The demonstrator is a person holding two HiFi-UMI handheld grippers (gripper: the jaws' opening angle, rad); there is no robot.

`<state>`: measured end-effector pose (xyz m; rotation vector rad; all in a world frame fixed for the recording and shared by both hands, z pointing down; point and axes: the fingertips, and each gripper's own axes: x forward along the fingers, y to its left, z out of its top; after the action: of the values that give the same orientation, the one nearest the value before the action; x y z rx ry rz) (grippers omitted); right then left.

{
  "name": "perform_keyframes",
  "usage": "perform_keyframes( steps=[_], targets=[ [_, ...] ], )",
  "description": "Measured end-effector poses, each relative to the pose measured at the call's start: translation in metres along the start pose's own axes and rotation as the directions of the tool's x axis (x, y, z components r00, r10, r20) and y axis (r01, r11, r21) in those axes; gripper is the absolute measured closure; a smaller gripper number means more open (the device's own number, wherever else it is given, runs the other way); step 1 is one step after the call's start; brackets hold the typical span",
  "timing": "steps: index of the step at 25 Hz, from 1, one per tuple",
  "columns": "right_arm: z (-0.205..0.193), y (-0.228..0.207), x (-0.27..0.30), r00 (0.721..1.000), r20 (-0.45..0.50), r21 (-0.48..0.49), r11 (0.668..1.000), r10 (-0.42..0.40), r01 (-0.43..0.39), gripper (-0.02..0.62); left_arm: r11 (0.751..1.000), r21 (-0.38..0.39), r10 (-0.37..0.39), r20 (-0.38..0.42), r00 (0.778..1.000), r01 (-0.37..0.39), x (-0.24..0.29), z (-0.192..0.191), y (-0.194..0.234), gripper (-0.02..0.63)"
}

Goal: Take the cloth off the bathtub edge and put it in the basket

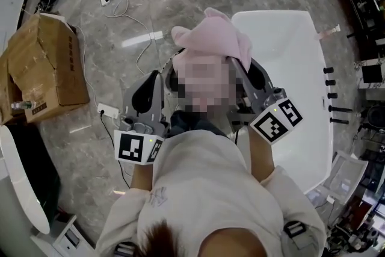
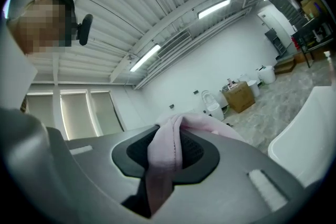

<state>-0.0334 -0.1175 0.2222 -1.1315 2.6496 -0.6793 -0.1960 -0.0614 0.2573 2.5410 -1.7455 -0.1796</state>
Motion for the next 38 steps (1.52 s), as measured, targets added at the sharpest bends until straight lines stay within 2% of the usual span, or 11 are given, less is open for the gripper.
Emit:
perform_keyframes(
  steps=[5, 13, 38],
  targets=[
    [-0.003, 0.015, 0.024, 0.998, -0.011, 0.012, 0.998, 0.061, -0.061, 0.52, 0.999, 0.004, 0.048, 0.01, 0.999, -0.048, -0.009, 0.003, 0.017, 0.592],
    [-0.005, 0.026, 0.037, 0.994, -0.018, 0.023, 0.994, 0.109, -0.108, 0.52, 0.995, 0.008, 0.1, 0.021, 0.995, -0.101, -0.019, 0.007, 0.028, 0.592],
    [-0.03, -0.004, 0.045, 0.995, -0.087, 0.038, 0.998, 0.047, -0.044, 0.521, 0.997, 0.003, 0.072, 0.001, 0.997, -0.072, 0.002, 0.002, 0.036, 0.592]
  ],
)
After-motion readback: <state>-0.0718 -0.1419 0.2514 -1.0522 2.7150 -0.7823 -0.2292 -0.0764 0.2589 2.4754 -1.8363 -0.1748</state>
